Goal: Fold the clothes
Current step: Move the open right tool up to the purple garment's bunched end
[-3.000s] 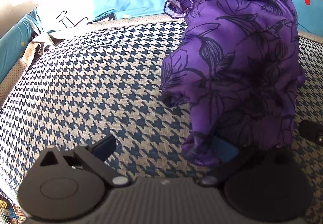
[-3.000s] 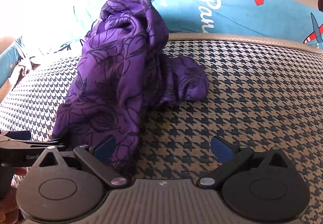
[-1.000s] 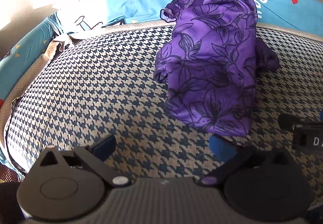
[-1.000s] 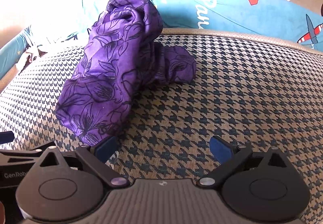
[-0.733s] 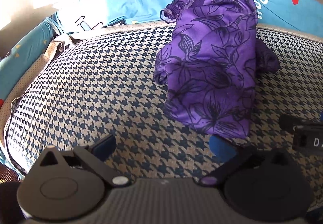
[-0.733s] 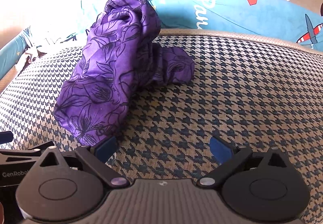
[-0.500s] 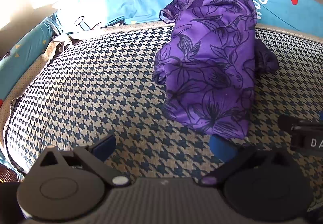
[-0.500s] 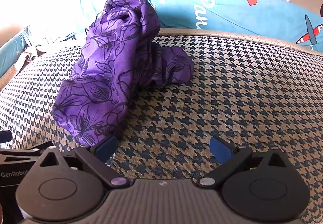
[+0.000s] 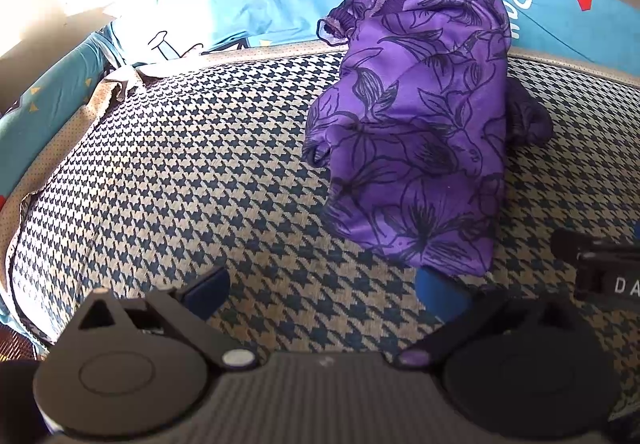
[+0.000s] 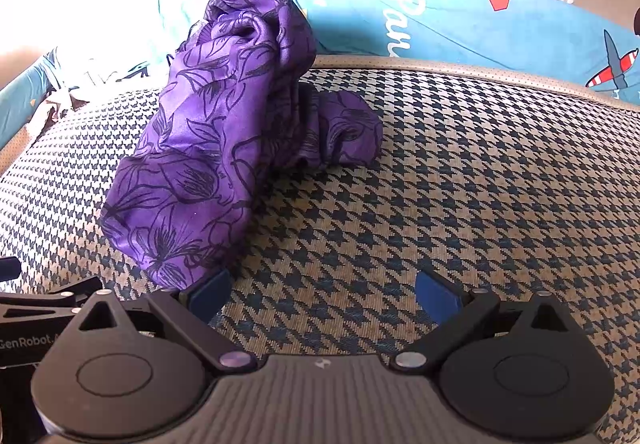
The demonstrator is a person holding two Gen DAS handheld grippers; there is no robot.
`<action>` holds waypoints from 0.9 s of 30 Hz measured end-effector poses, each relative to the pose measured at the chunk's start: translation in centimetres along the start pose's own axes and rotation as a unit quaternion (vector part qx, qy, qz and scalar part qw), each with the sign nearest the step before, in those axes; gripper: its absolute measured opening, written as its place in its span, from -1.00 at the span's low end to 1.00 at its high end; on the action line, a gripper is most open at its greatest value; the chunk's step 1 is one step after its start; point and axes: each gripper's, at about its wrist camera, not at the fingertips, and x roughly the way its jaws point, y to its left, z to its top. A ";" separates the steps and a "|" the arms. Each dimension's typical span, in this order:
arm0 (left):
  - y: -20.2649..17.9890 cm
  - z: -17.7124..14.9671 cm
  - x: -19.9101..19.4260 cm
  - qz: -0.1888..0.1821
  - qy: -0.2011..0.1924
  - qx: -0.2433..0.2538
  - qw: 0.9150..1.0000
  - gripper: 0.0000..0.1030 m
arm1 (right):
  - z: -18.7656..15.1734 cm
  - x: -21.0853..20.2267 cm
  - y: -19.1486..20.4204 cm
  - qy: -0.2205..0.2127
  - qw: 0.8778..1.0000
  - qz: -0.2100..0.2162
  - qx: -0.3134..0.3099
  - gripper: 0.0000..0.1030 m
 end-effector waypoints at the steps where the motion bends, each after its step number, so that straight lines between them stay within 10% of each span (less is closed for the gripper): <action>1: 0.0 0.0 0.0 0.000 0.000 0.000 1.000 1.00 | 0.0 0.0 0.0 0.000 1.000 0.000 0.000 0.94; 27: -0.1 0.1 -0.2 -0.001 -0.003 -0.002 1.000 1.00 | -0.1 0.1 -0.1 0.002 1.000 -0.002 0.001 0.94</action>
